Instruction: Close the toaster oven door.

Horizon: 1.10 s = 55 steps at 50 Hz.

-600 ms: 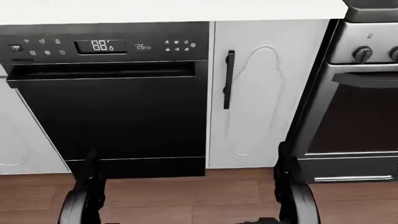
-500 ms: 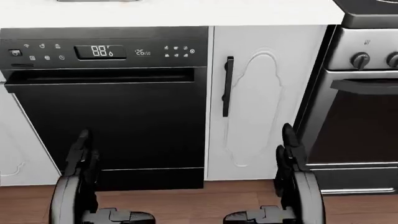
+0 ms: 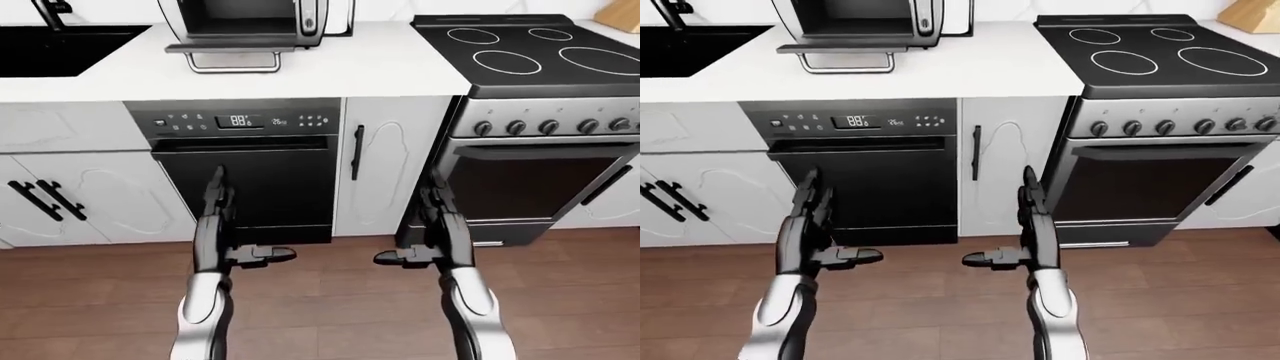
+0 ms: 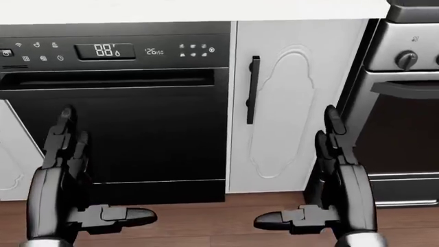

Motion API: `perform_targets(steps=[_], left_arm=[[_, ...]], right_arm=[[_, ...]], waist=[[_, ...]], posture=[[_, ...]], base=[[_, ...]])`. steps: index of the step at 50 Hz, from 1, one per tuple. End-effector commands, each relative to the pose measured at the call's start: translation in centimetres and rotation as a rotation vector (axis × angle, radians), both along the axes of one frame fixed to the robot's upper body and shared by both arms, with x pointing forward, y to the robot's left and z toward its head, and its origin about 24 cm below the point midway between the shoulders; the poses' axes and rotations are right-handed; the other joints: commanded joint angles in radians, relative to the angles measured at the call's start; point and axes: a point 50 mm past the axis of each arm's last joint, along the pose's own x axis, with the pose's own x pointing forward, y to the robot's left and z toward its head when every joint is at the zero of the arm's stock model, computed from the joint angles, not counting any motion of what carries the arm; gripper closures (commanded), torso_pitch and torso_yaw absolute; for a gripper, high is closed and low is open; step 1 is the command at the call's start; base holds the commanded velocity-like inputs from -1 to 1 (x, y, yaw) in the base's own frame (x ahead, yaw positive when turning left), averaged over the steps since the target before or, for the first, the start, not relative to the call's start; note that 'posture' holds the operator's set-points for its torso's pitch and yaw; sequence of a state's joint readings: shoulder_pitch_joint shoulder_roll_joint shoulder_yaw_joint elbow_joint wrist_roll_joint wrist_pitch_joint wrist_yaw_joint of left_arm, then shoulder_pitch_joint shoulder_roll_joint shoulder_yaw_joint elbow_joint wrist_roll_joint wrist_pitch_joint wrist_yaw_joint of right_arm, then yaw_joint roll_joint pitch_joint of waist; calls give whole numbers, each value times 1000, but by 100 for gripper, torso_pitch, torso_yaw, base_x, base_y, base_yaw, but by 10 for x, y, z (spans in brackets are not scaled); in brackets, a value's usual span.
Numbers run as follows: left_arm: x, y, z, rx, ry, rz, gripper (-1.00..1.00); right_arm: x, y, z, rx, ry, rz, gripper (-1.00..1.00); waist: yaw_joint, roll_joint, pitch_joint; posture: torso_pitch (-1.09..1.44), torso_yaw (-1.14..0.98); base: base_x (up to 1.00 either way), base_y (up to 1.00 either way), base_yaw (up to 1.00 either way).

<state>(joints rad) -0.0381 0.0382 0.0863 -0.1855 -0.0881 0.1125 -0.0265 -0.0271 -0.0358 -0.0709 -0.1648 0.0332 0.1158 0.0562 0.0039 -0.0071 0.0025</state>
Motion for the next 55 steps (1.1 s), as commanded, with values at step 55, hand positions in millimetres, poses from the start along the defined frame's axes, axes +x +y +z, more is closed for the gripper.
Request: perform_targets(steps=[55], left_arm=[[23, 89, 123, 173, -322, 246, -100]], right_arm=[[25, -81, 139, -168, -338, -155, -100]], waist=[[1, 4, 3]], posture=[[0, 0]], base=[[0, 0, 0]])
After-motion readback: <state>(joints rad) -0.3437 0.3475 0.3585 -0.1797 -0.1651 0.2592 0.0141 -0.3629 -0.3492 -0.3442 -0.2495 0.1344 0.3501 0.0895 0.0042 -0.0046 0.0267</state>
